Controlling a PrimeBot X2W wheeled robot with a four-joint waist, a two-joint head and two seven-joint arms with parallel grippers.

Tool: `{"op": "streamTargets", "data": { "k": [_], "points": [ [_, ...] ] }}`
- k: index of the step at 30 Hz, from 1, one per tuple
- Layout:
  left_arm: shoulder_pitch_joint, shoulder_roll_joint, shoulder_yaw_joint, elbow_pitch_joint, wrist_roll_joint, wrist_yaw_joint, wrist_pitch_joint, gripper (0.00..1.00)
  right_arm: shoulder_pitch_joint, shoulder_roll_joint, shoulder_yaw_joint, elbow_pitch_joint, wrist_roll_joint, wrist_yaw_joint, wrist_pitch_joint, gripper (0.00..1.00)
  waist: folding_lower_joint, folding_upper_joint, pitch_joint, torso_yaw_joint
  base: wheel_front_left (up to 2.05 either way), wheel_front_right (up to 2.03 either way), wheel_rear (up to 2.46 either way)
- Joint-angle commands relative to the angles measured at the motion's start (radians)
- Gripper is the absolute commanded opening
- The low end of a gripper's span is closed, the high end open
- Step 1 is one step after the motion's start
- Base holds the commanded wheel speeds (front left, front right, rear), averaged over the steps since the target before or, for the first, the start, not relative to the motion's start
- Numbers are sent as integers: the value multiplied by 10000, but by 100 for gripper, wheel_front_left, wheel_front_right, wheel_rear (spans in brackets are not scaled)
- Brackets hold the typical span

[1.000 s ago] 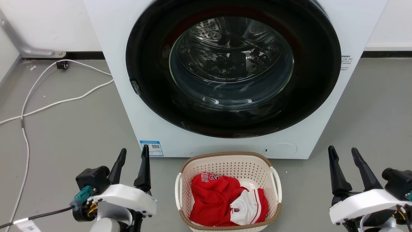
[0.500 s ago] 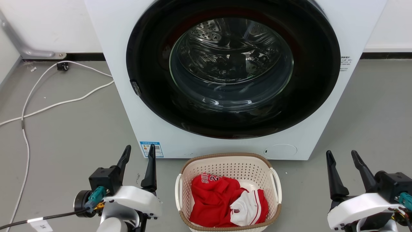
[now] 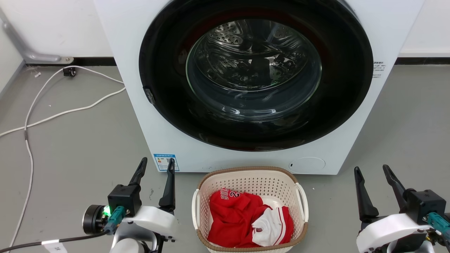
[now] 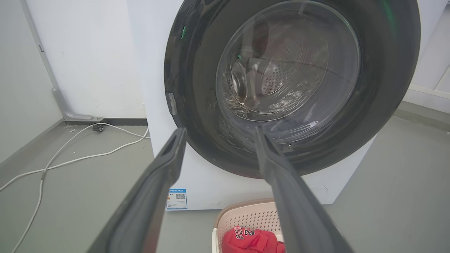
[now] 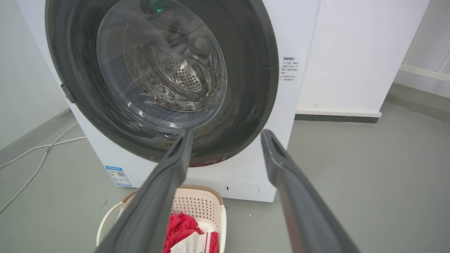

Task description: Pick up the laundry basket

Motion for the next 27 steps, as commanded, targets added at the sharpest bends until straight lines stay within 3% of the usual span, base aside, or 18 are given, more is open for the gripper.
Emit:
{"op": "streamTargets", "data": {
  "k": [1, 19, 27],
  "points": [
    [-22, 31, -44, -18, 222, 68, -99, 100, 63, 36, -14, -37, -205, -3, -73, 100, -1, 0, 5, 6, 0, 0, 0],
    [-75, -49, -137, 126, 1305, 206, -422, 100, 41, 50, -57, 73, -1180, -3, -355, 100, -1, 0, 30, 23, 0, 0, 0],
    [-74, -81, -38, 173, 1153, 161, -424, 100, -80, 49, -87, 209, -977, -5, -408, 100, -1, 0, 77, -3, 0, 0, 0]
  ]
}}
